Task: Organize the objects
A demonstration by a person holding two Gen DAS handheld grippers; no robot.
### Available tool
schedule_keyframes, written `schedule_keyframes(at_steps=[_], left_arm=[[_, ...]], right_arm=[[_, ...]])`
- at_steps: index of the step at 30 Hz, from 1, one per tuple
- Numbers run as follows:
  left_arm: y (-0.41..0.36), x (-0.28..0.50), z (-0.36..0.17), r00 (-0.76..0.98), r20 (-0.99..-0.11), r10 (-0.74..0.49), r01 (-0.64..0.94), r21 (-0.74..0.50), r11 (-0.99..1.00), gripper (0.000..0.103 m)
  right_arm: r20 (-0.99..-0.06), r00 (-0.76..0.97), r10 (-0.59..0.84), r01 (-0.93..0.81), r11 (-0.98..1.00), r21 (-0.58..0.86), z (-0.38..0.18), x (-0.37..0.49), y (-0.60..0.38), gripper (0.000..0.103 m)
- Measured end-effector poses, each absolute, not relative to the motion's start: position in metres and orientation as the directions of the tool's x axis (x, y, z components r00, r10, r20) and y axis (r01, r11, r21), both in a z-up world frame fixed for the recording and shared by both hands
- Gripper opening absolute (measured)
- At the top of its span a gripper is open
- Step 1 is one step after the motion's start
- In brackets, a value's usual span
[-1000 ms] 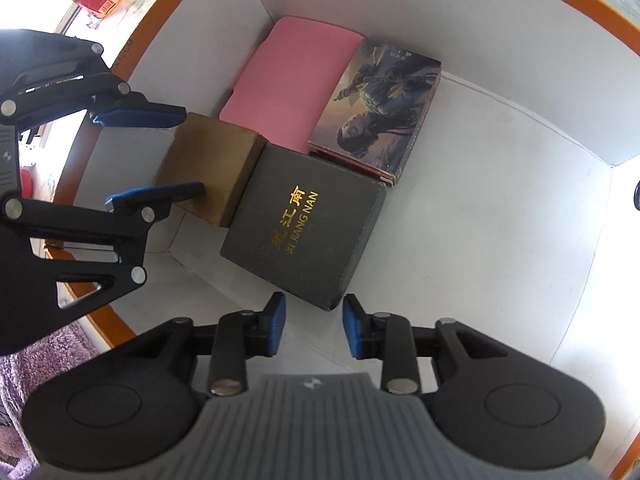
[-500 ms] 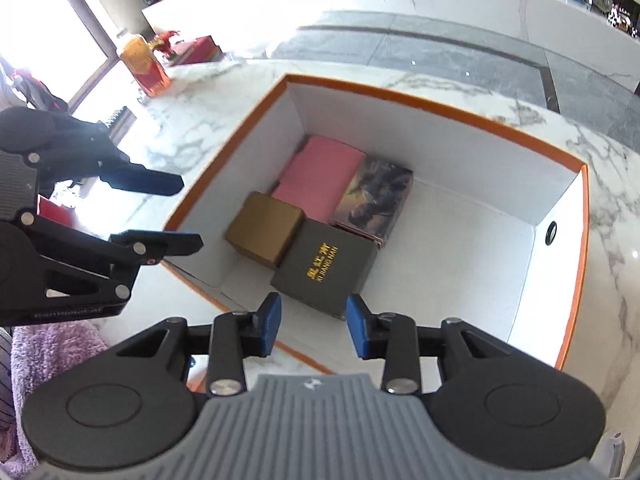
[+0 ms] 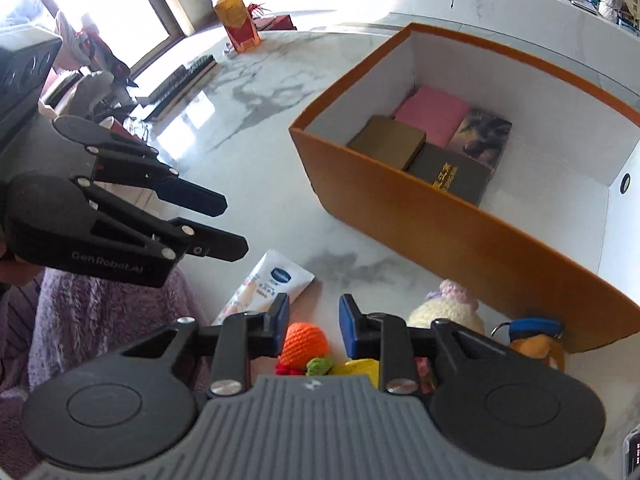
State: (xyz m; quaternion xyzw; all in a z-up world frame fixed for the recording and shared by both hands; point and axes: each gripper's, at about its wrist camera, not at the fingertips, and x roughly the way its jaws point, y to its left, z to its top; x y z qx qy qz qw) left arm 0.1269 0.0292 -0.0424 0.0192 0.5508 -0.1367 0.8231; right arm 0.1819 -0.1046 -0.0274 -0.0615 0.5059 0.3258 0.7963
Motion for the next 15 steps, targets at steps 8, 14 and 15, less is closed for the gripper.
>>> schedule_keyframes(at_steps=[8, 14, 15], left_arm=[[0.053, 0.121, -0.094, 0.278, -0.938, -0.208, 0.061, -0.199, 0.978, 0.072], [0.052, 0.121, -0.108, 0.244, -0.943, -0.228, 0.024, -0.229, 0.973, 0.075], [0.050, 0.121, -0.109, 0.243, -0.944, -0.224, 0.025, -0.224, 0.974, 0.076]], right_arm=[[-0.910, 0.200, 0.363, -0.657, 0.739, 0.150, -0.066, 0.175, -0.072, 0.032], [-0.927, 0.180, 0.329, -0.689, 0.714, 0.120, -0.076, 0.174, -0.063, 0.039], [-0.927, 0.177, 0.330, -0.693, 0.711, 0.121, -0.075, 0.174, -0.064, 0.041]])
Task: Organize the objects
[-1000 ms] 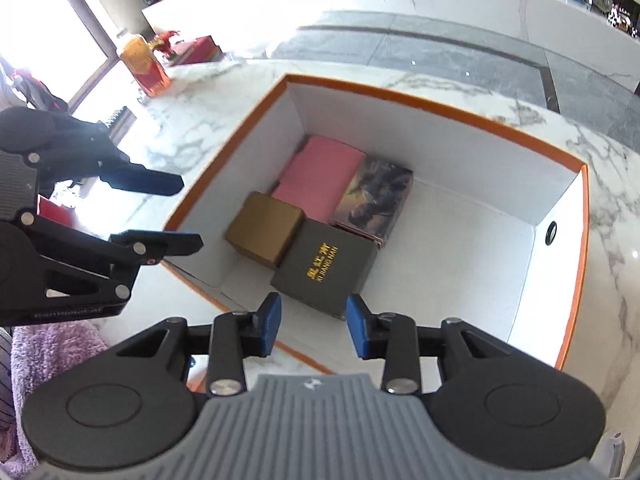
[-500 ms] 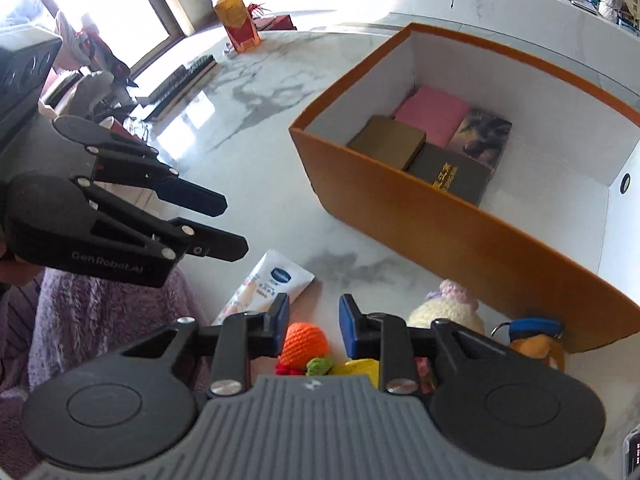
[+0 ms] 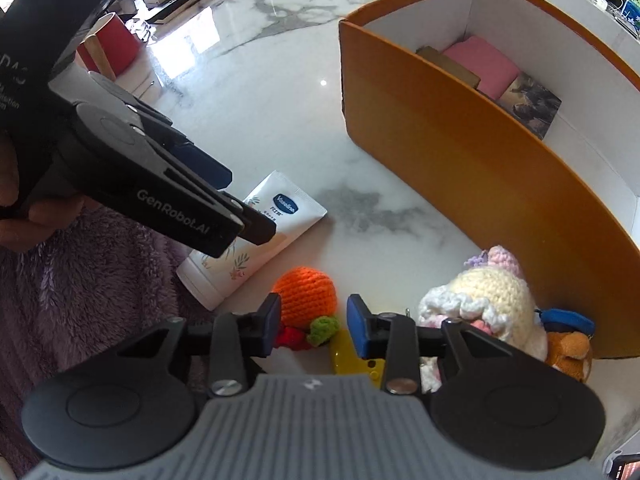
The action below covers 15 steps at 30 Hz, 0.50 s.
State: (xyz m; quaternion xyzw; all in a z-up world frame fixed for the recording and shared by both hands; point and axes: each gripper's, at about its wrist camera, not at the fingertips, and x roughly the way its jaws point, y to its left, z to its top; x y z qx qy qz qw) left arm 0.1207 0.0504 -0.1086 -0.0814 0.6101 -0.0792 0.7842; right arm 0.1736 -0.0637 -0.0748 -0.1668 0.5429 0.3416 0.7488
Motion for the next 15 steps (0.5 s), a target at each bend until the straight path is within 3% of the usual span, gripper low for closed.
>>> schedule_keyframes(at_steps=[3, 9, 11, 15], left_arm=[[0.042, 0.122, -0.112, 0.243, -0.953, -0.183, 0.037, -0.179, 0.983, 0.077], [0.022, 0.124, -0.115, 0.235, -0.965, -0.114, 0.095, -0.093, 0.991, 0.078], [0.019, 0.124, -0.114, 0.243, -0.966, -0.092, 0.107, -0.067, 0.992, 0.069], [0.027, 0.123, -0.111, 0.247, -0.961, -0.124, 0.086, -0.106, 0.991, 0.064]], right_arm=[[-0.933, 0.174, 0.316, -0.707, 0.700, 0.105, -0.073, 0.172, -0.066, 0.046], [-0.955, 0.177, 0.240, -0.747, 0.665, 0.029, -0.070, 0.171, -0.073, 0.046], [-0.966, 0.171, 0.196, -0.760, 0.650, -0.002, -0.072, 0.173, -0.074, 0.045], [-0.977, 0.140, 0.158, -0.791, 0.612, -0.015, -0.075, 0.176, -0.069, 0.045]])
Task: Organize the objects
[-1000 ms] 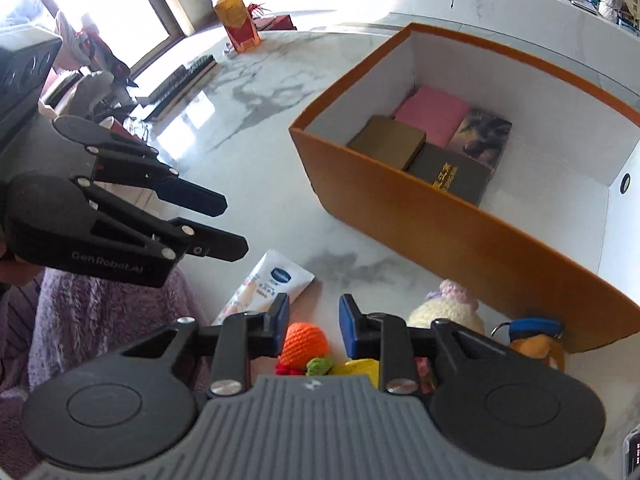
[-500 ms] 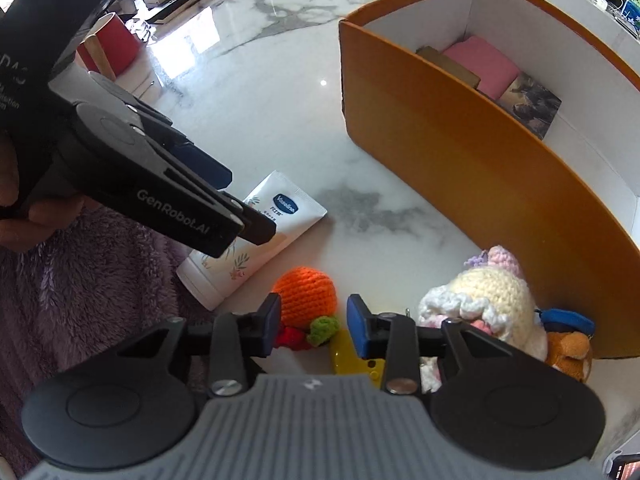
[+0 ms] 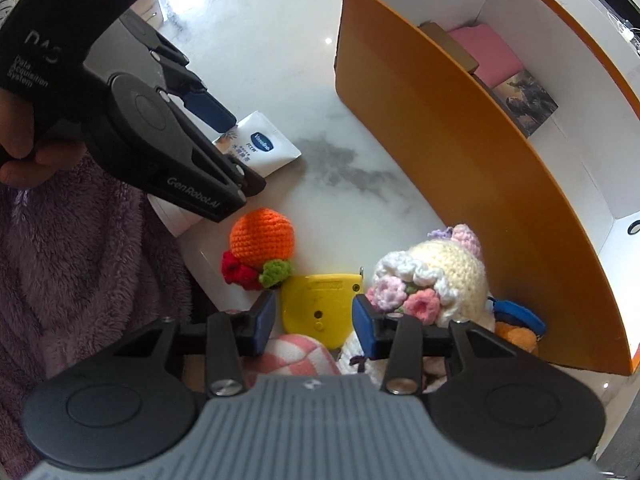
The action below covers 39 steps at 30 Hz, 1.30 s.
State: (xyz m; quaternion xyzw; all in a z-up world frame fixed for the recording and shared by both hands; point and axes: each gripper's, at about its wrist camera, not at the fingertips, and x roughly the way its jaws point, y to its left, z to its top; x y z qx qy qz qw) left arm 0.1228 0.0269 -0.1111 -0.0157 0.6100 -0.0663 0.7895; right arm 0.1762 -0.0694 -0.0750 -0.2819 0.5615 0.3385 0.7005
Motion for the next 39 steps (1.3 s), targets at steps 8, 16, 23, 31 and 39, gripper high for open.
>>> schedule_keyframes(at_steps=[8, 16, 23, 31, 39], left_arm=[[0.049, 0.111, -0.081, 0.346, -0.925, -0.158, 0.043, -0.152, 0.987, 0.062], [0.049, 0.106, -0.062, 0.436, -0.883, -0.174, 0.100, -0.145, 0.984, 0.016], [0.052, 0.104, -0.069, 0.428, -0.897, -0.111, 0.130, -0.060, 0.990, 0.041], [0.061, 0.110, -0.077, 0.401, -0.911, -0.098, 0.134, -0.047, 0.990, 0.049], [0.060, 0.127, -0.089, 0.363, -0.925, -0.116, 0.165, -0.059, 0.985, 0.071]], right_arm=[[-0.991, 0.130, 0.015, -0.866, 0.488, -0.106, -0.091, 0.179, -0.042, 0.055], [-0.993, 0.087, -0.077, -0.903, 0.415, -0.111, -0.106, 0.190, -0.025, 0.063], [-0.988, 0.113, -0.110, -0.923, 0.357, -0.145, -0.120, 0.186, -0.020, 0.068], [-0.992, 0.125, -0.020, -0.925, 0.361, -0.124, -0.114, 0.191, -0.027, 0.061], [-0.980, 0.186, 0.064, -0.897, 0.417, -0.143, -0.103, 0.219, -0.030, 0.061]])
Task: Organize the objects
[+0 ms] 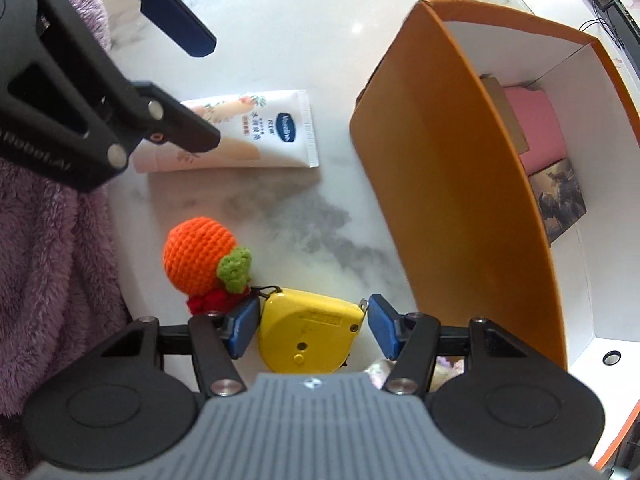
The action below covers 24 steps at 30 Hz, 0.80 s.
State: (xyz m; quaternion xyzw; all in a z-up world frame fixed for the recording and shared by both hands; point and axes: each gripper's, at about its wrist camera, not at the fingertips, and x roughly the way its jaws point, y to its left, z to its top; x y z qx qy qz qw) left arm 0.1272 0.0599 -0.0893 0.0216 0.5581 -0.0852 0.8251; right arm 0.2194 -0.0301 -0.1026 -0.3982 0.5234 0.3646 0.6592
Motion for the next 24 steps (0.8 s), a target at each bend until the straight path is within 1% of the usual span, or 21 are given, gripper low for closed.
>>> schedule_keyframes(at_steps=[5, 12, 13, 15, 16, 18, 20, 24], left_arm=[[0.046, 0.147, -0.106, 0.303, -0.949, -0.083, 0.211, -0.018, 0.977, 0.078], [0.040, 0.162, -0.126, 0.233, -0.971, -0.048, 0.216, 0.003, 0.976, 0.079], [0.039, 0.162, -0.125, 0.232, -0.972, -0.046, 0.217, 0.005, 0.976, 0.078], [0.040, 0.163, -0.124, 0.234, -0.971, -0.046, 0.211, 0.005, 0.977, 0.070], [0.041, 0.163, -0.122, 0.238, -0.970, -0.045, 0.206, 0.006, 0.978, 0.063], [0.044, 0.163, -0.121, 0.238, -0.970, -0.052, 0.187, -0.006, 0.982, 0.062], [0.048, 0.159, -0.119, 0.254, -0.965, -0.061, 0.170, -0.017, 0.985, 0.062], [0.055, 0.141, -0.100, 0.332, -0.940, -0.080, 0.155, -0.029, 0.988, 0.061]], right_arm=[[-0.985, 0.149, 0.087, -0.887, 0.451, -0.094, -0.106, 0.231, -0.037, 0.061], [-0.984, 0.121, 0.131, -0.867, 0.496, -0.040, -0.103, 0.238, -0.058, 0.064], [-0.983, 0.115, 0.142, -0.863, 0.504, -0.028, -0.102, 0.239, -0.061, 0.064], [-0.981, 0.107, 0.160, -0.856, 0.517, -0.009, -0.102, 0.241, -0.066, 0.063], [-0.981, 0.102, 0.167, -0.853, 0.522, 0.000, -0.102, 0.242, -0.068, 0.061], [-0.979, 0.095, 0.181, -0.844, 0.536, 0.017, -0.102, 0.244, -0.072, 0.058], [-0.977, 0.104, 0.188, -0.841, 0.541, 0.015, -0.101, 0.244, -0.075, 0.058], [-0.969, 0.126, 0.214, -0.835, 0.550, 0.013, -0.090, 0.240, -0.084, 0.058]])
